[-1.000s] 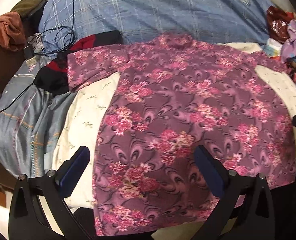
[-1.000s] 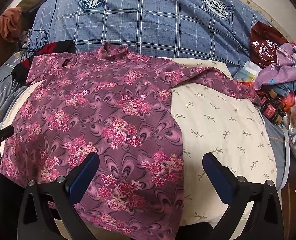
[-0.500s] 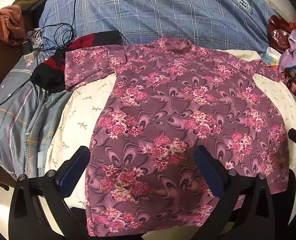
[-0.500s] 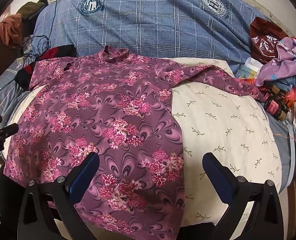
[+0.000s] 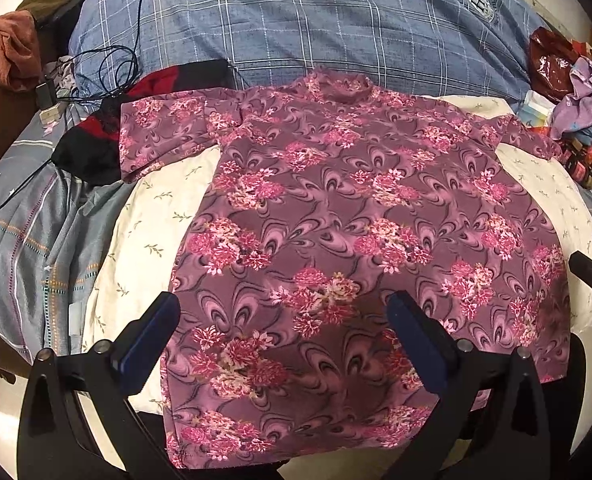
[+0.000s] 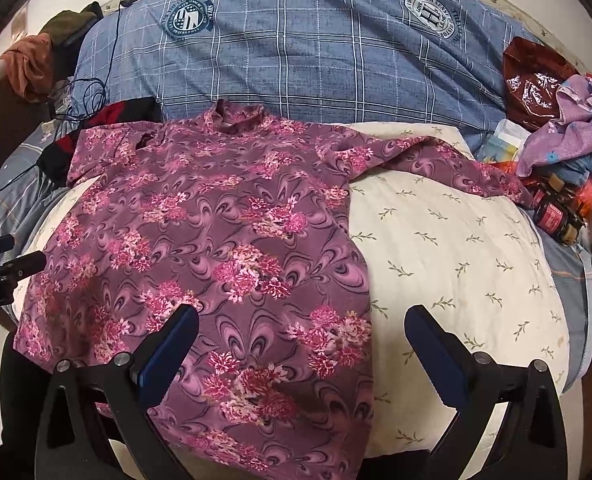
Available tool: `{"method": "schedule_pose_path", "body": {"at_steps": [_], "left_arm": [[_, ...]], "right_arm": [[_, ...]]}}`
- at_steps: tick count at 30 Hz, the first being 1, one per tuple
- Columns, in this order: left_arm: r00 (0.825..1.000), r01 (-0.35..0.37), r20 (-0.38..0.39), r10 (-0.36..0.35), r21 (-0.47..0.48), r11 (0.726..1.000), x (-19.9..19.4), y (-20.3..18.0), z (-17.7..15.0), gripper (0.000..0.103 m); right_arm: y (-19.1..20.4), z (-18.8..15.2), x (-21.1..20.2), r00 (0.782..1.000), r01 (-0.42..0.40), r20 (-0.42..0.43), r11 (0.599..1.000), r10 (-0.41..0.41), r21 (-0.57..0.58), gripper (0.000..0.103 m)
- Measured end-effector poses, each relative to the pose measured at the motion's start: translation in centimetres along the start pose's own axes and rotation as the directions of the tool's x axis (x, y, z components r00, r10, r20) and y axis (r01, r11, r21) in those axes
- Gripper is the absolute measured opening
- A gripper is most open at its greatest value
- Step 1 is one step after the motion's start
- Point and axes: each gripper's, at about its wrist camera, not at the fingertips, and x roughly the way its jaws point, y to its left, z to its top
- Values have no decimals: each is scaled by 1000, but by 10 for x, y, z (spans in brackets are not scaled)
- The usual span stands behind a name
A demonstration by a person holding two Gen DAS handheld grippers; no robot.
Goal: Fold small clothes
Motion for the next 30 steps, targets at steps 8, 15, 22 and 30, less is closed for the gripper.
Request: {"method": "schedule_pose_path", "body": {"at_steps": [8,15,22,30], "left_arm": [[1000,-3,-3,3,18,1000,0,-4,-2,103],[999,-19,-37,22,90,996,2,2,-22,103],[998,4,-57,0,70,998,2,8,-31,103],[997,-12,-76,19,92,996,4,13,-56,103]], "right_arm": [[-1,-1,1,1000,-4,-8,1000,4,3,102],[3,-4,1,1000,4,-25,1000,-4,-29,103],[8,-8,5,999,16,-44,999,-18,-50,103],[11,-20,2,998,28,-63,998,-31,-55,103]]}}
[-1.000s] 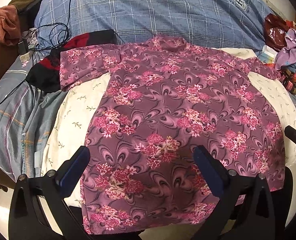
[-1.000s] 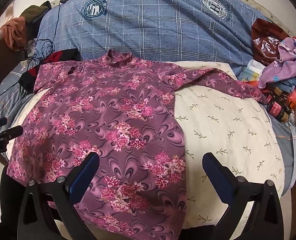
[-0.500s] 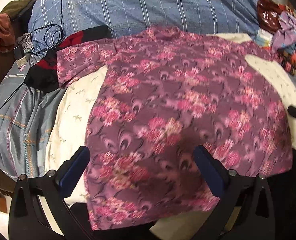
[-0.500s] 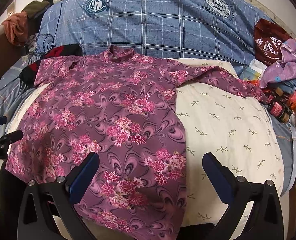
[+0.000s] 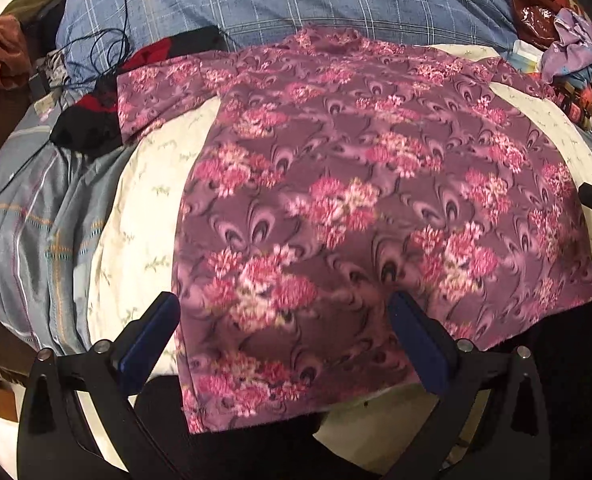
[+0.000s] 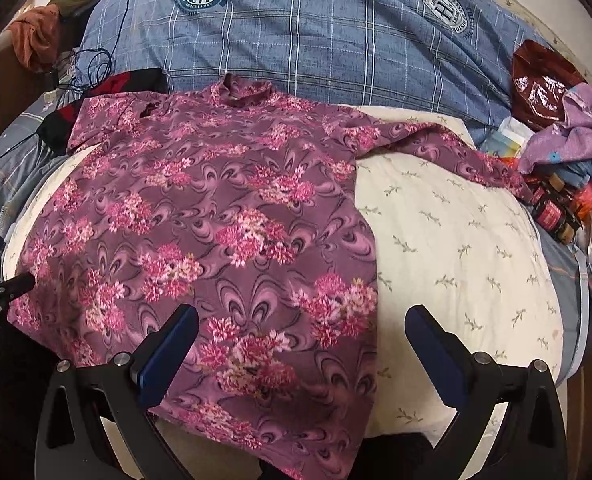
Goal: Fold small clothes
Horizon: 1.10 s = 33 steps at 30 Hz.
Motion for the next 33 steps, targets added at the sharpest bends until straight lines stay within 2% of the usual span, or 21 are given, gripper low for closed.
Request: {"method": "schedule_pose_path", "body": {"at_steps": [6,10,23,29,33], "left_arm": [[1000,-7,16,7,6,1000,-7,7,-16,103],[1000,7,14,-7,-4,1000,-8,7,-15,103],[999,38,-13,-38,-2,999,4,-1,0,103],[999,42,-7,-42,26,999,15,-6,31,103],[997,80,8,-80,-13,997,28,-3,73,103]], "right_arm": [[0,-22,-6,1000,11,-9,1000,-11,19,103],[-3,-31,-8,1000,18,-18,999,-17,30,103],[-4,-22,-3,1000,-2,-14,999,2,35,102],[-7,-10,10,1000,-20,-9,999,21,43,98],[-46,14,22,999,-48,6,985,48,163,98]]}}
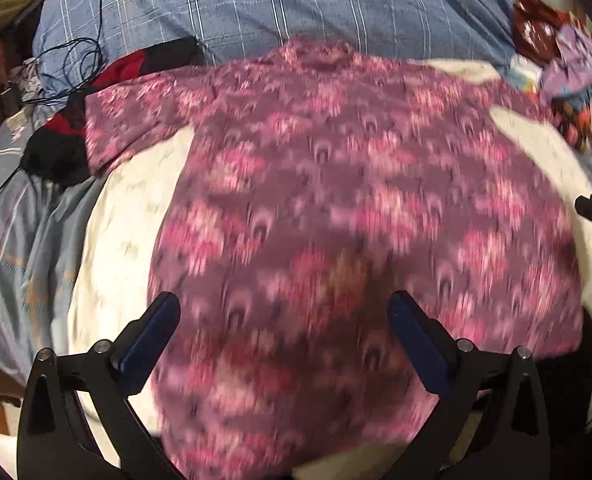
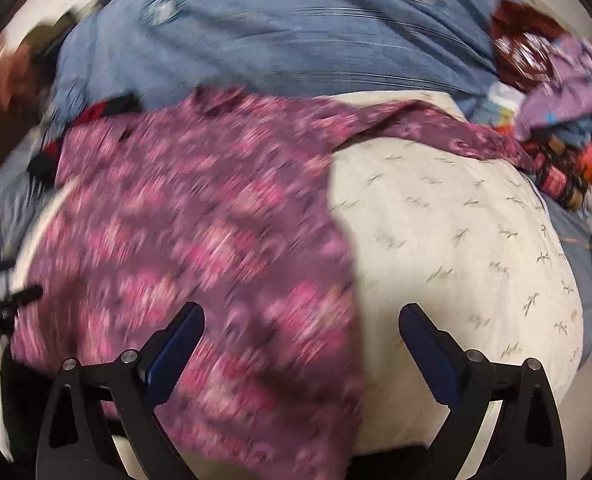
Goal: Fold small clothes
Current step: 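Move the open right gripper to the cuff of the outstretched sleeve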
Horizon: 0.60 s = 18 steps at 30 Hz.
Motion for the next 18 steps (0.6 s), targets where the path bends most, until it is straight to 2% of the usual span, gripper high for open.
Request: {"method": "schedule_pose_path", "body": {"at_steps": [6,8,10,12,14,15,18], "left_arm": [[999,-29,14,30,-69,997,37,5,60,103],[1000,-18,16,19,-100,995,51,7,77,103],[1000,-15,21,18,-117,993,64,8,92,103],[999,-13,30,17,-125,992,75,7,105,103],[999,-8,34,13,-158,987,86,7,118,103],[999,5,37,2,-179,984,90,8,123,103],[998,43,56,-31,-217,975,100,7,130,103]], "right_arm": [[-111,75,20,991,93,71,971,-111,219,98],[-157,101,34,980,154,71,938,-185,310,98],[-198,123,51,978,156,60,896,-199,417,98],[-233,141,66,984,121,51,844,-173,523,98],[-259,162,83,992,44,65,781,-107,623,99],[-264,172,91,995,7,70,765,-68,644,99],[-254,202,120,998,-63,46,755,44,652,99]]}}
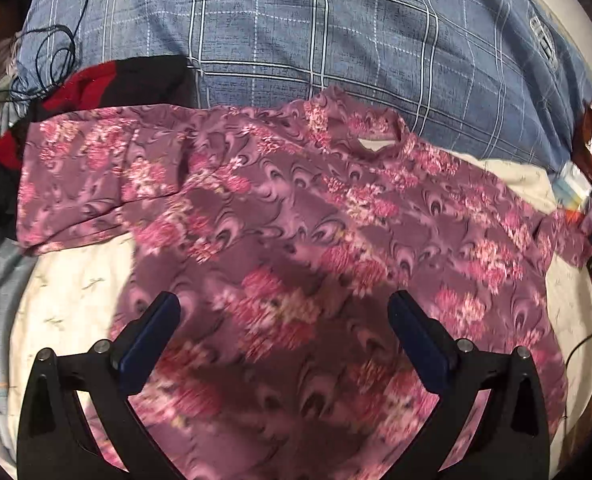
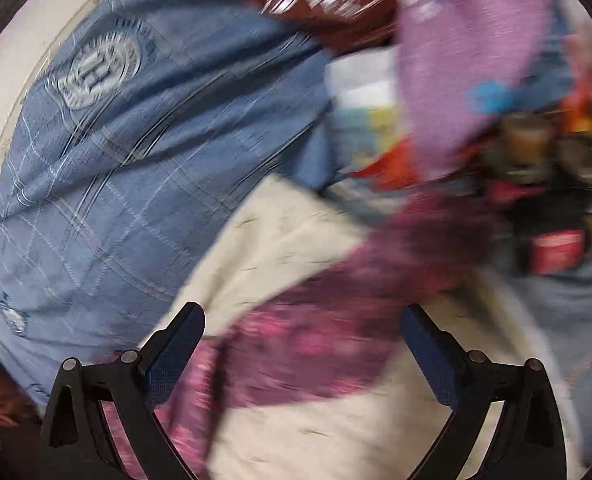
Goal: Fold small clothes
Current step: 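Move the open right gripper to the cuff of the outstretched sleeve, then close the right gripper on the sleeve cuff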
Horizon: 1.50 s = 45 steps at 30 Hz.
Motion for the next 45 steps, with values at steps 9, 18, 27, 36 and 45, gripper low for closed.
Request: {"method": "schedule_pose_path", "body": {"at_steps": [9,18,27,36,45], "left_arm": [[1000,-5,-13,5,23,1000,11,1,-6,103],[998,-34,47,32,30,999,0,6,-3,103],[997,-47,54,46,21,999,0,10,-5,103],[999,-35,17,35,-22,999,16,19,3,103],[998,-44,39,44,-5,999,13,17,5,103]], "right_arm": [[44,-7,93,966,131,-228,991,-126,7,79],[-10,-79,-6,995,16,-95,1000,-14,24,4],[-77,-87,-63,997,-13,79,980,-3,200,73],[2,-1,21,953,302,-40,953,-301,36,79],[-25,-21,-18,980,171,101,985,-169,-3,4]]}}
